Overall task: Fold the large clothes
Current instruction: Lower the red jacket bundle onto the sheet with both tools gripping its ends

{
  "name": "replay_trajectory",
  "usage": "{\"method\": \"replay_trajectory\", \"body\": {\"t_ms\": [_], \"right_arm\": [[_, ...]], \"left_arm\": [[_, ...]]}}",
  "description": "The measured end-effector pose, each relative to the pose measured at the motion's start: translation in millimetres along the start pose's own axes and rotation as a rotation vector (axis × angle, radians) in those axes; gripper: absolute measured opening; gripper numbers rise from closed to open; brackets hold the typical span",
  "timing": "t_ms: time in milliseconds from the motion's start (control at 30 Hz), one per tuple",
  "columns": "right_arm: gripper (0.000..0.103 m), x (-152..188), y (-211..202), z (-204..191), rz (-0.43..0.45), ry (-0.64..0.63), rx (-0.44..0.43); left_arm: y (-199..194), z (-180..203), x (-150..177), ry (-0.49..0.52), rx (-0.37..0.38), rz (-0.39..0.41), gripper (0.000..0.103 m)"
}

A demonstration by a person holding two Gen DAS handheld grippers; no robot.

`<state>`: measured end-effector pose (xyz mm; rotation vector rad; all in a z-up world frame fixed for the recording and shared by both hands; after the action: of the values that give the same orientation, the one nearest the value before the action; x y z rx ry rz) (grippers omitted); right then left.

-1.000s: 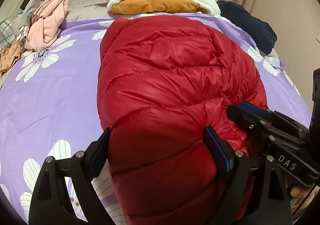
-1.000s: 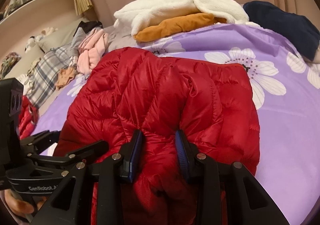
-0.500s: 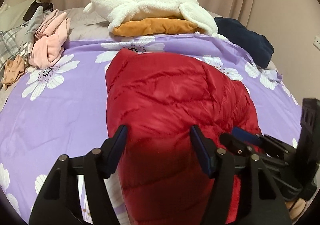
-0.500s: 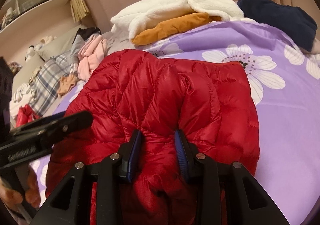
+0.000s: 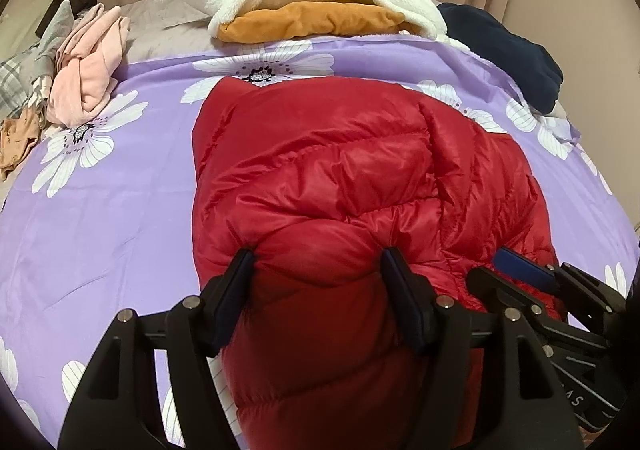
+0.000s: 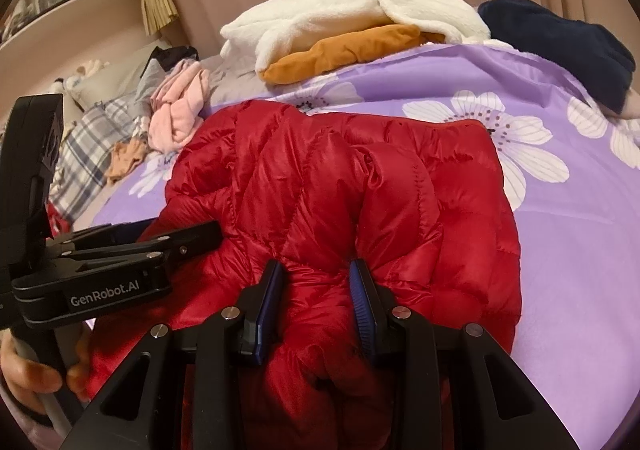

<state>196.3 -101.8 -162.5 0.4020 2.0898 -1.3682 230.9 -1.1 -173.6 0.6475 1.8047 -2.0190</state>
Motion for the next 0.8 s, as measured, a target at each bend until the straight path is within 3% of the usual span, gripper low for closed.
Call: {"method": "replay_trajectory", "body": {"t_ms": [200, 333, 533, 667, 800], "right_arm": [[0.034, -4, -7, -1, -0.028, 0.029, 0.001], [0.034, -7, -29, -7, 0.000, 0.044, -0.026], [0.034, 6, -56, -23, 0.034, -0.033, -0.030], [0.034, 21, -47, -25, -0.001, -0.107, 0.043], [0.034, 29, -30, -16, -0.033, -0.073, 0.048]], "left_arm": [[-3, 1, 0, -0.007, -0.004, -0.001, 0.066], [-5, 1, 0, -0.006, -0.006, -0.001, 0.066], [-6, 1, 1, -0.009, -0.011, 0.004, 0.067], [-6, 1, 2, -0.004, -0.021, 0.019, 0.068], [-6, 3, 4, 0.004, -0.032, 0.042, 0.069]]}}
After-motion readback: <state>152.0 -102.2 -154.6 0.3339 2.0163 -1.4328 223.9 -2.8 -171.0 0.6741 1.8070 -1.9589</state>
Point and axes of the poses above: each gripper's, at about its wrist camera, not at the fingertips, and y roughly the way its jaws point, z to its right, x to its underside, the point moved 9 cm from there along y, roughly the way its jaws point, and after that the axes turned 6 degrees about -z, right-handed, at the moved point
